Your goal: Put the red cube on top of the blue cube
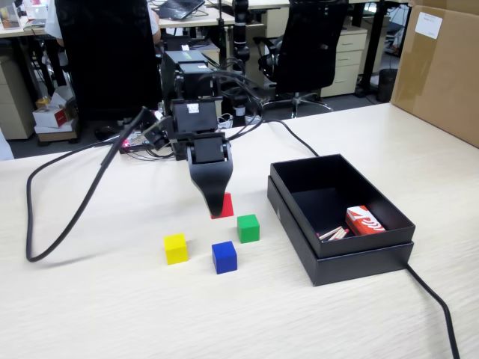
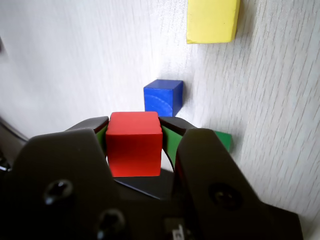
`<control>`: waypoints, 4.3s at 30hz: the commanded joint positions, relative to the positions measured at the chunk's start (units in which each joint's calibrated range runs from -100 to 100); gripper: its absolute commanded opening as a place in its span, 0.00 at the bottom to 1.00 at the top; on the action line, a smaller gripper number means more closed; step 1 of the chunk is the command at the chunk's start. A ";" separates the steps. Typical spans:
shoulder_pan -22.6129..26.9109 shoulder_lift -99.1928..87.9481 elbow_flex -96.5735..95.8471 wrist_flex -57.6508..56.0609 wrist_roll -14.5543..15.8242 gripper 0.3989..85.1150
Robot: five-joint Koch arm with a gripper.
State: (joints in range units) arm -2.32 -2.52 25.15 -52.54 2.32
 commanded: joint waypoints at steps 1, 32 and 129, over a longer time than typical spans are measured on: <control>0.05 2.01 7.94 -0.03 0.15 0.01; 0.44 8.55 5.77 -0.03 1.27 0.01; 2.39 -47.33 -28.23 3.16 0.98 0.57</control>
State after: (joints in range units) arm 0.07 -36.83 -1.51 -52.23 3.69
